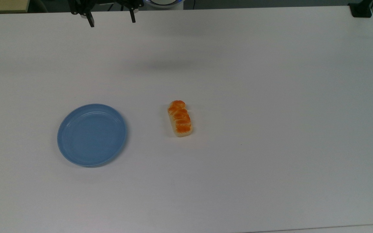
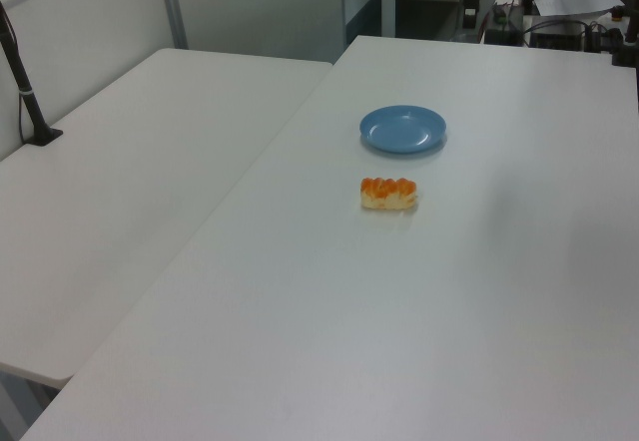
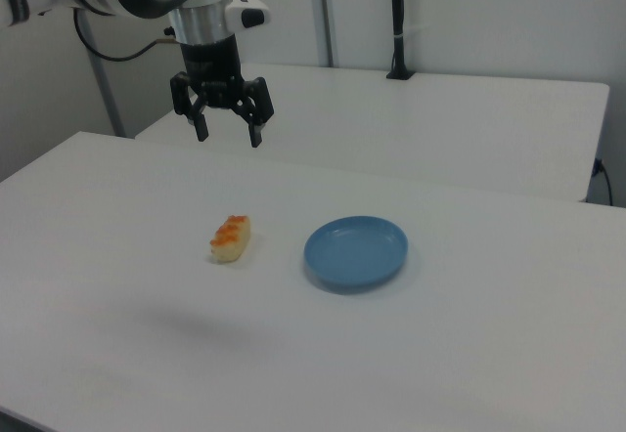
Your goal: Put the bread on a plate
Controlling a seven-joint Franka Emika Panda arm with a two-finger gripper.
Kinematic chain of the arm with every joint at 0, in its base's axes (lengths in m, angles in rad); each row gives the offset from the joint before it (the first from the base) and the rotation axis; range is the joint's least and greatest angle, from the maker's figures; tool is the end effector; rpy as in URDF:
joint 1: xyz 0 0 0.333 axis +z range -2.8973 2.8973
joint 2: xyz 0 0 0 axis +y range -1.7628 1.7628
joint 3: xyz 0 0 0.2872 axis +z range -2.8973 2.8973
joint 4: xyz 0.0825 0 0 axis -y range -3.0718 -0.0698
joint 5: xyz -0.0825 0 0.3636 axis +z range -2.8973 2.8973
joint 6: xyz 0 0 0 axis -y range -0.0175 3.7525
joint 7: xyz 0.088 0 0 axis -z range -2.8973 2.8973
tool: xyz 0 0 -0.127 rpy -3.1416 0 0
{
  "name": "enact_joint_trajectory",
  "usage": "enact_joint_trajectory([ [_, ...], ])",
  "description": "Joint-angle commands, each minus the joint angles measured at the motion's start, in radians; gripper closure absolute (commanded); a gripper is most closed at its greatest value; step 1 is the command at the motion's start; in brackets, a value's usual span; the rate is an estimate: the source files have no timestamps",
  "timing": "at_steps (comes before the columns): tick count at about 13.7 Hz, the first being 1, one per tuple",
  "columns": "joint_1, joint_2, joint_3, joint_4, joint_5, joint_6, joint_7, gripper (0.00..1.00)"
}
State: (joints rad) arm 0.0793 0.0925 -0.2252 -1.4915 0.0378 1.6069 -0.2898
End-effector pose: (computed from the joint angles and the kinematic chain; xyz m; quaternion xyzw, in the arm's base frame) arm 0.5591 -0.0721 0.5653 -0.9973 -0.0720 -0.0142 0.0057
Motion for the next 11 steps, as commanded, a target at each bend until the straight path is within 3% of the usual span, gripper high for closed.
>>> enact_joint_trajectory([
  [1,0.007,-0.027,0.001,-0.019,-0.009,-0.039,0.006,0.00],
  [7,0.016,-0.020,0.003,-0.024,0.002,-0.030,0.011,0.00],
  [11,0.016,-0.017,0.007,-0.120,0.059,0.118,-0.005,0.00],
])
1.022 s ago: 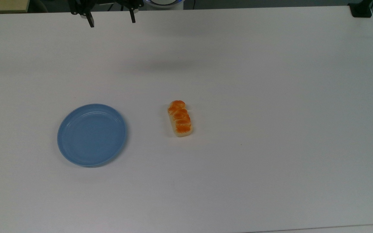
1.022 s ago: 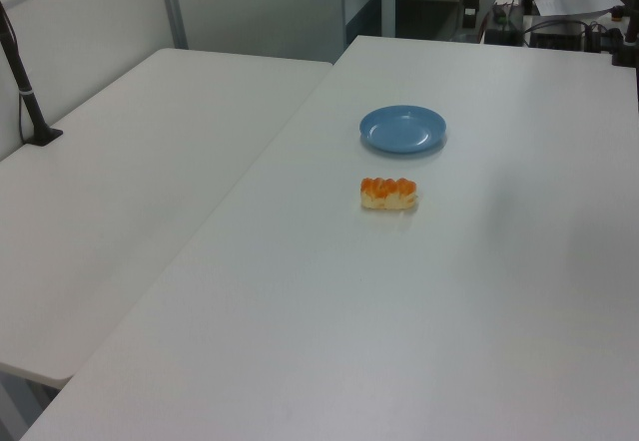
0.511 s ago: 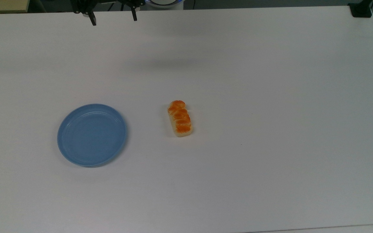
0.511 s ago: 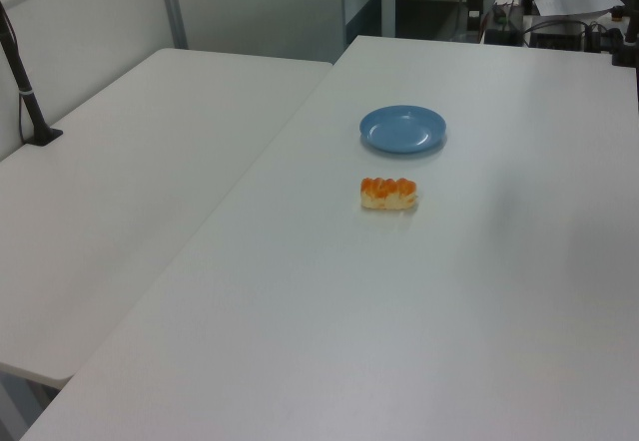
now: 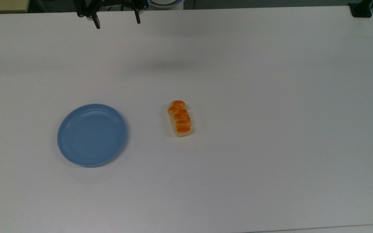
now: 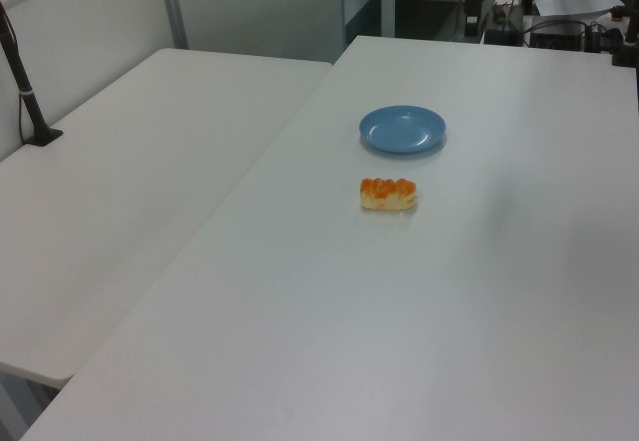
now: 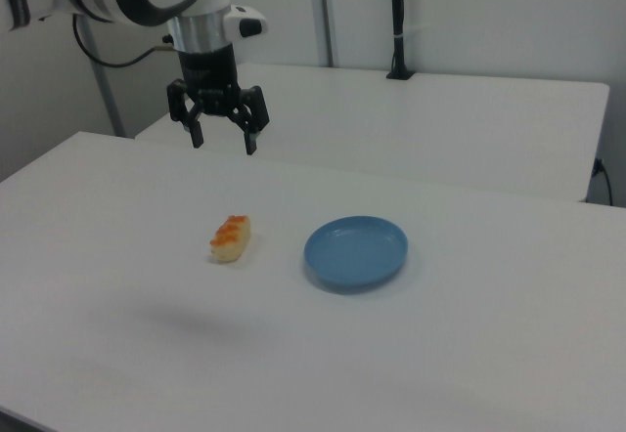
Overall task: Put the bread on a plate
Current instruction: 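Lower the open gripper over the orange-topped bread roll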
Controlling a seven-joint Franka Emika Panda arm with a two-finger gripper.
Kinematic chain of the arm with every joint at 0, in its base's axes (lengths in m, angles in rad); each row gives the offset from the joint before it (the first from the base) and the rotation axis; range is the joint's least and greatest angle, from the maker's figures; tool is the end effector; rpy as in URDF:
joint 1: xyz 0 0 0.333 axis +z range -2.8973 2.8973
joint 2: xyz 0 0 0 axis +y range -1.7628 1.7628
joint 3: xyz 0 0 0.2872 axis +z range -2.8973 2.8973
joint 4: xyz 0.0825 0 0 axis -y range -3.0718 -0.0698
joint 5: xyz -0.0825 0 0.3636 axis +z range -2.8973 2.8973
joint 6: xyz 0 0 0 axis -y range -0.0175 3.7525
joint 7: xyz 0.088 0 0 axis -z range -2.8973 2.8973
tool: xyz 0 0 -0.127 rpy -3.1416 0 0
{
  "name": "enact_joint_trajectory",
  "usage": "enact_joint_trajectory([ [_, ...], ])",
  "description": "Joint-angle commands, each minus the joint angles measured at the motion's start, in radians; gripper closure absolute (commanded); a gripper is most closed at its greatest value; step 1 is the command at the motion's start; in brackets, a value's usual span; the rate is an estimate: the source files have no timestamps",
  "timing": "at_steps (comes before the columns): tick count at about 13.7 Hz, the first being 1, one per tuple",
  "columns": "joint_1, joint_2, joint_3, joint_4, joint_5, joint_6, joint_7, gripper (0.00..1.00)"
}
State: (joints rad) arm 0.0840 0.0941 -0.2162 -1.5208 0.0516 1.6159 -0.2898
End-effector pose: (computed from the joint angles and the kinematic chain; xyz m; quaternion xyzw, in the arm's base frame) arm 0.5602 -0.0631 0.5519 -0.9968 -0.0781 -0.0048 0.0150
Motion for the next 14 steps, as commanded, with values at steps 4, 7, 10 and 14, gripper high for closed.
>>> enact_joint_trajectory([
  [4,0.011,-0.014,0.034,-0.191,0.062,0.254,-0.034,0.00],
  [7,0.013,0.036,0.093,-0.223,0.083,0.353,-0.022,0.00],
  [10,0.028,0.125,0.135,-0.197,0.070,0.397,0.035,0.01],
  [14,0.088,0.228,0.135,-0.145,0.039,0.433,0.098,0.01],
])
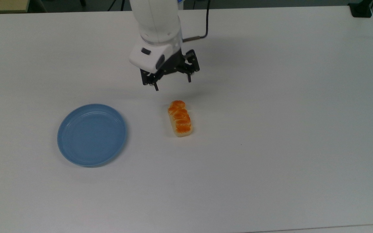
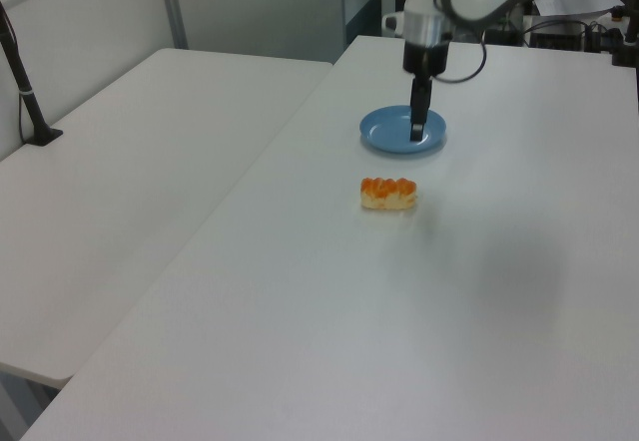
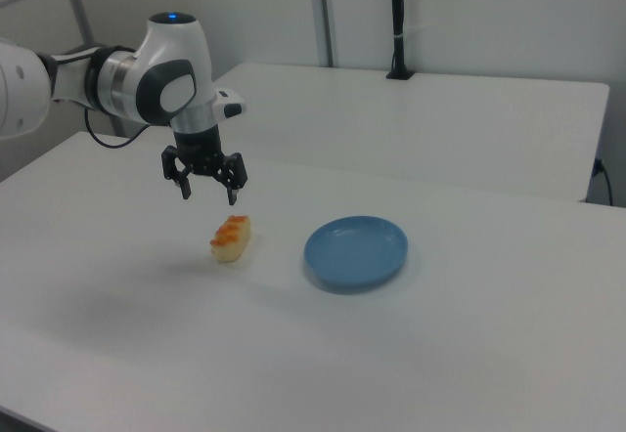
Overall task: Put the bread on a plate
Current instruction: 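Lower the open gripper over the orange-topped bread roll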
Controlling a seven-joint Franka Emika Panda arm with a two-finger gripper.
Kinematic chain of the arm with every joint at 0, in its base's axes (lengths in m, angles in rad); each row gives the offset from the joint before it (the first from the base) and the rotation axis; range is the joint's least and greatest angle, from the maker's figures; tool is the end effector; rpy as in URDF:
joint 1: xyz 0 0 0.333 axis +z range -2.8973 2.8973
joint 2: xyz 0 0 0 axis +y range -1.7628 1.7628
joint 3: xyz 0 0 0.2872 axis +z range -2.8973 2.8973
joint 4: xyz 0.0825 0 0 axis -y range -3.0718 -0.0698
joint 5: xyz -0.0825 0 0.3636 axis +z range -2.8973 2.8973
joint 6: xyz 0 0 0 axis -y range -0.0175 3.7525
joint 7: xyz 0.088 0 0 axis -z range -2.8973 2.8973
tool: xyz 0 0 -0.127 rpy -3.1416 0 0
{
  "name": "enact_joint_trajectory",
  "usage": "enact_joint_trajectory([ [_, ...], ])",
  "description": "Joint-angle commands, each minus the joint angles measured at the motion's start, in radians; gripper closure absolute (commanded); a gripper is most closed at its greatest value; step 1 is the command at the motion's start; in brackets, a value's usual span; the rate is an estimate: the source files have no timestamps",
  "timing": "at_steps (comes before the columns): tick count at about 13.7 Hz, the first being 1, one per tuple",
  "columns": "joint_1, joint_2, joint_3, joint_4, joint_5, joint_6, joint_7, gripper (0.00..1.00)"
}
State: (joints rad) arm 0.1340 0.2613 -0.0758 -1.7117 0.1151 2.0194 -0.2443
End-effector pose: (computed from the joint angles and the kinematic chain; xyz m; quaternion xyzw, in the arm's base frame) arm 0.6130 0.0474 0.4007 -0.9905 -0.1285 -0.0276 0.0403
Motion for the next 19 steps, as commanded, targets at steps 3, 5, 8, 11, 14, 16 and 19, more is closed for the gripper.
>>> enact_joint_trajectory([
  [3,0.059,0.117,-0.006,0.061,-0.055,0.053,0.082,0.01],
  [5,0.064,0.160,-0.006,0.086,-0.083,0.053,0.091,0.01],
  [8,0.065,0.200,-0.006,0.087,-0.127,0.091,0.134,0.01],
  [11,0.064,0.233,-0.006,0.087,-0.155,0.111,0.157,0.03],
  [14,0.067,0.253,-0.006,0.086,-0.180,0.111,0.172,0.16],
  [16,0.064,0.253,-0.004,0.087,-0.173,0.113,0.186,0.49],
  [19,0.064,0.251,-0.004,0.087,-0.172,0.113,0.212,0.77],
])
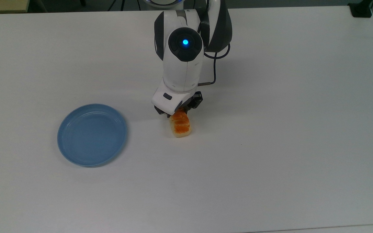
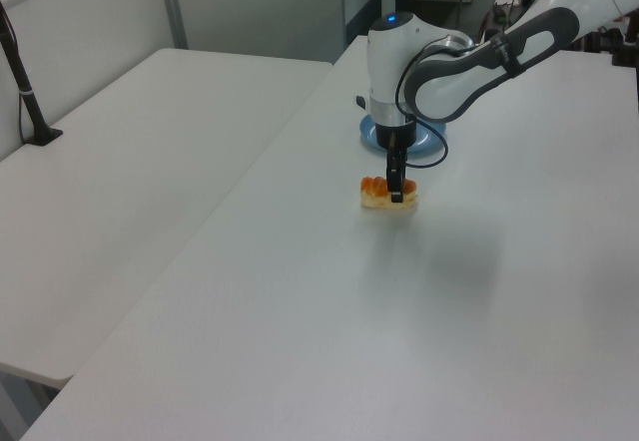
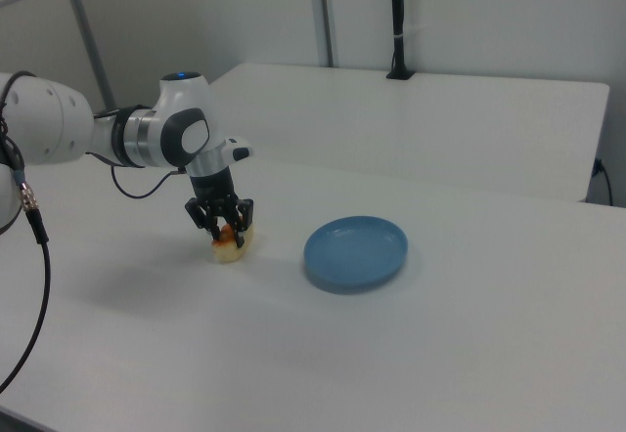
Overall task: Put the bread on a plate
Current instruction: 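Close the gripper on the bread roll and lift it, then carry the bread roll over the light blue plate and lower it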
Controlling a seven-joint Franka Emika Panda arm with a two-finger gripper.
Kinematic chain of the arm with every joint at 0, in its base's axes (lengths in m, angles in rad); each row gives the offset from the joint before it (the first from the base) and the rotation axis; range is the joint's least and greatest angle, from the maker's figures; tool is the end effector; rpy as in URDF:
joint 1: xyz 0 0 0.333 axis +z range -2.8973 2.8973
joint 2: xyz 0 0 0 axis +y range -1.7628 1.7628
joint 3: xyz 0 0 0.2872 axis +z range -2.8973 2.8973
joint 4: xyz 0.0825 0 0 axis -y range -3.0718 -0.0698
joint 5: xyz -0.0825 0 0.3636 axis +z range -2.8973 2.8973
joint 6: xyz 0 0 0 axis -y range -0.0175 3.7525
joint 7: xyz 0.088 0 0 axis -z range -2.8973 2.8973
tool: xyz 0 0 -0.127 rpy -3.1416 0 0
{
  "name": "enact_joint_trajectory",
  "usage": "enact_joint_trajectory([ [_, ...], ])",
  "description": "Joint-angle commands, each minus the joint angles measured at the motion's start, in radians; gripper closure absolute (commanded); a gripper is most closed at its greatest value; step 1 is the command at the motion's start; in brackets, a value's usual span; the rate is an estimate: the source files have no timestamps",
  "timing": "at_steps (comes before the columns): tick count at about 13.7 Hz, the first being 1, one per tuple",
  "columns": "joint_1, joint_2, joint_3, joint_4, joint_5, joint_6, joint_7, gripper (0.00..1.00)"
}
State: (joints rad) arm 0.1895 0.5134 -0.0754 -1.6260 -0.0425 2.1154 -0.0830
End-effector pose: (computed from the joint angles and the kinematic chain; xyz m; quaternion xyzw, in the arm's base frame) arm 0.6443 0.0758 0.2883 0.9927 0.1141 -0.0108 0.0368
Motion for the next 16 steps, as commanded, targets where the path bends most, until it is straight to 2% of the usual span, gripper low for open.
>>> enact_joint_trajectory([
  [1,0.007,-0.003,-0.004,0.003,-0.016,0.015,0.052,0.83],
  [4,-0.004,-0.016,-0.006,0.003,-0.007,0.015,0.054,0.83],
  [11,-0.131,-0.052,-0.015,0.025,-0.010,0.018,0.039,0.83],
  [16,-0.260,-0.046,-0.018,0.025,-0.019,0.135,0.002,0.83],
])
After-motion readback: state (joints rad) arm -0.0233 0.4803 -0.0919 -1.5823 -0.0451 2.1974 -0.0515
